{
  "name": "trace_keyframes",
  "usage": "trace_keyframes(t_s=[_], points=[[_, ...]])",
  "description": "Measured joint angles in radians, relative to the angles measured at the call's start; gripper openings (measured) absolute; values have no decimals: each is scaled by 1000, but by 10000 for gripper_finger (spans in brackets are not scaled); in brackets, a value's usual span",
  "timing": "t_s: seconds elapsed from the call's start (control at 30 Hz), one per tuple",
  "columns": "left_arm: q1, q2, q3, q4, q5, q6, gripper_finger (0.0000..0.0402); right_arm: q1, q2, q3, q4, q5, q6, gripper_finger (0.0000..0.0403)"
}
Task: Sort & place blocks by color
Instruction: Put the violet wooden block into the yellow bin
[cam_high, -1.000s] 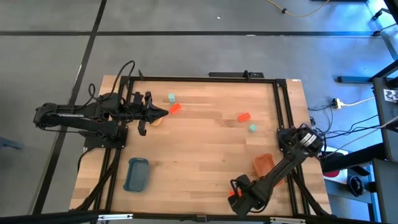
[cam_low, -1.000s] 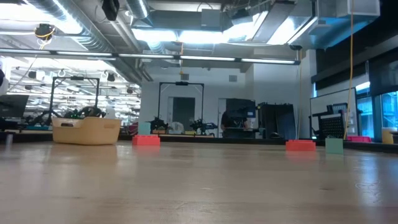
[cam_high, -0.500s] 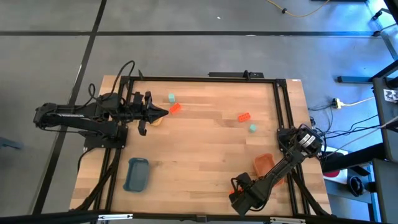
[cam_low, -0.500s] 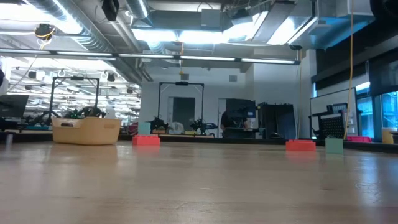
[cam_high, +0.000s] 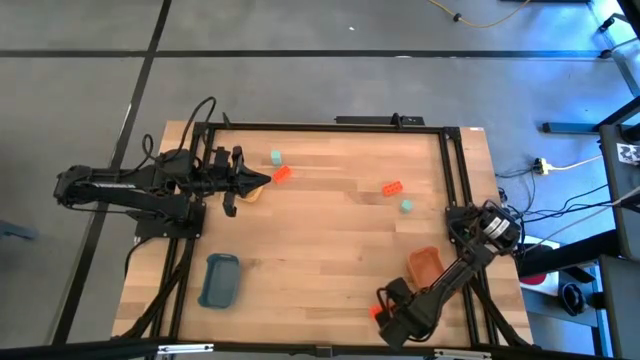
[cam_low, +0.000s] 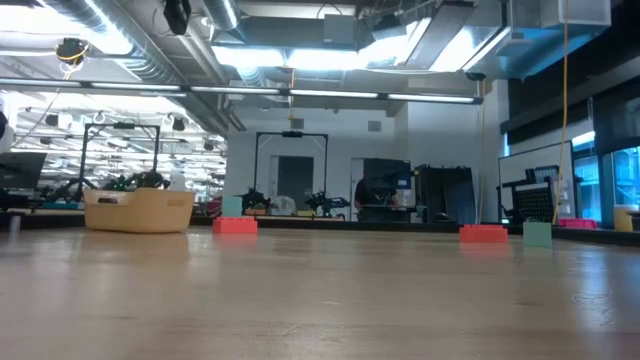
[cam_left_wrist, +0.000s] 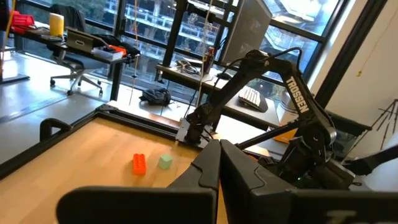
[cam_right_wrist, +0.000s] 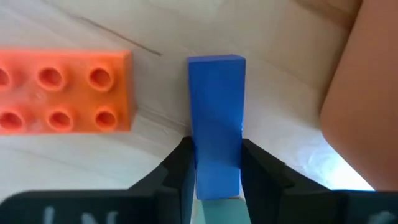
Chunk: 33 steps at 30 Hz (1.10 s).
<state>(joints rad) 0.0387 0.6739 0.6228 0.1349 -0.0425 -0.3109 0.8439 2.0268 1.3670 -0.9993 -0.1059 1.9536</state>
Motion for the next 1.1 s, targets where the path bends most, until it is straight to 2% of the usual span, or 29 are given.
trace_keyframes(t_s=[0.33, 0.5, 0.7, 0.8, 0.9, 1.1], points=[[0, 0, 0, 0, 0, -1, 0, 17, -9, 20, -17, 12, -66, 99], [0, 0, 0, 0, 0, -2, 0, 17, -48, 50, -120, 40, -82, 99], [0, 0, 0, 1, 0, -2, 0, 19, -115, 99, -200, 147, -125, 99], [0, 0, 0, 0, 11, -1, 0, 20, -160, 127, -188, 267, -151, 99], [0, 0, 0, 0, 35, 3, 0, 15, -216, 140, -122, 463, -215, 99], [0, 0, 0, 0, 175, 4, 0, -65, -301, 141, 26, 789, -398, 99]])
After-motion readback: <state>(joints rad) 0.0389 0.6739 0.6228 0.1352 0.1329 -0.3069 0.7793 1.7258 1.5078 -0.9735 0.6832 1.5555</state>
